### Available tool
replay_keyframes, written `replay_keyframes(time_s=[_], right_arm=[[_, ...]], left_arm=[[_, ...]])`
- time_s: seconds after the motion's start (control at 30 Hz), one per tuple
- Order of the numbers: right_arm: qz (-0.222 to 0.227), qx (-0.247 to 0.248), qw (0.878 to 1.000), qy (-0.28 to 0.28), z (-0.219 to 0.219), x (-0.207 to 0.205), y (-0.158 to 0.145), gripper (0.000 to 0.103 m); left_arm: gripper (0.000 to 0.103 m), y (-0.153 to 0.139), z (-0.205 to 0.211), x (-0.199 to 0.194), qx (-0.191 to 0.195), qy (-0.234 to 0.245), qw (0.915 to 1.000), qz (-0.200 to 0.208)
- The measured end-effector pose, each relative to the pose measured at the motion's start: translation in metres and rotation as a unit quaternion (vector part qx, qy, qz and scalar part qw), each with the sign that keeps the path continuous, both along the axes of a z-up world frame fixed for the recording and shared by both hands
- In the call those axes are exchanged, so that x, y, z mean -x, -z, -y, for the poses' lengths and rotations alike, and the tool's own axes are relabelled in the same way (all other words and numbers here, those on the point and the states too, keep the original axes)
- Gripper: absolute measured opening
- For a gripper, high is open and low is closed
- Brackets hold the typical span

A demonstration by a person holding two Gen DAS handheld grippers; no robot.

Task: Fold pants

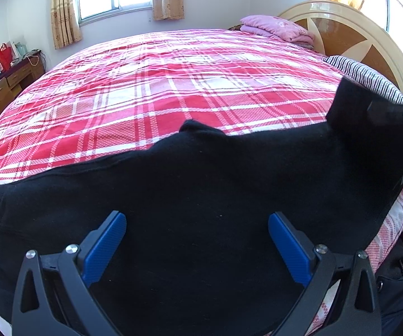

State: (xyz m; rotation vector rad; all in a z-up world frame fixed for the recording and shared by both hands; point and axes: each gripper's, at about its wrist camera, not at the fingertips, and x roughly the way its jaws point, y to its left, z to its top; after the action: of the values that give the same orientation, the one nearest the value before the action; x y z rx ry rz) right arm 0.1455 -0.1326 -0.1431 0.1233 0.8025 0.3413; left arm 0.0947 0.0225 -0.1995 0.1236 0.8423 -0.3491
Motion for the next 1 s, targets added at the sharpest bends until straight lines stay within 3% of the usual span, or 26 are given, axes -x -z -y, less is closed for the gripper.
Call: replay_keyframes(time_s=[0.17,0.23,0.3,0.37,0.5,0.73,0.83,1.0], right_arm=[[-0.036,0.031,0.999,-0.028,-0.025,-0.01,0.031,0.016],[-0.053,0.024,0.998,-0.036,-0.025,-0.015,0.041,0.021],[-0.07,0.003,0.996,-0.051,-0.018,-0.011,0.043,0.046],[-0.061,-0.022,0.996,-0.061,-0.006,0.0,0.037,0.056],[-0.043,-0.034,0.997,-0.052,0.029,0.027,0.024,0.057],[-0.051,-0.082,0.994,0.044,0.096,0.033,0.042,0.057],[-0.051,-0.056,0.997,0.02,0.084,0.035,0.044,0.057],[-0.003,0.022,0.998,-0.059,0.034,0.058,0.034,0.057]], left_arm=[[0.103,-0.005,0.002,0.002,0.013,0.006,0.9999,0.002],[0.103,-0.009,0.004,0.004,0.016,0.01,0.9998,0.007],[0.103,-0.011,0.006,0.005,0.017,0.014,0.9997,0.009],[0.103,-0.015,0.007,0.006,0.02,0.017,0.9996,0.013],[0.103,-0.017,0.013,0.004,0.028,0.016,0.9994,0.012],[0.103,-0.032,0.051,0.009,0.045,0.048,0.9977,0.018],[0.103,-0.04,0.064,0.011,0.055,0.058,0.9964,0.029],[0.103,-0.036,0.058,0.004,0.037,0.041,0.9982,0.023]])
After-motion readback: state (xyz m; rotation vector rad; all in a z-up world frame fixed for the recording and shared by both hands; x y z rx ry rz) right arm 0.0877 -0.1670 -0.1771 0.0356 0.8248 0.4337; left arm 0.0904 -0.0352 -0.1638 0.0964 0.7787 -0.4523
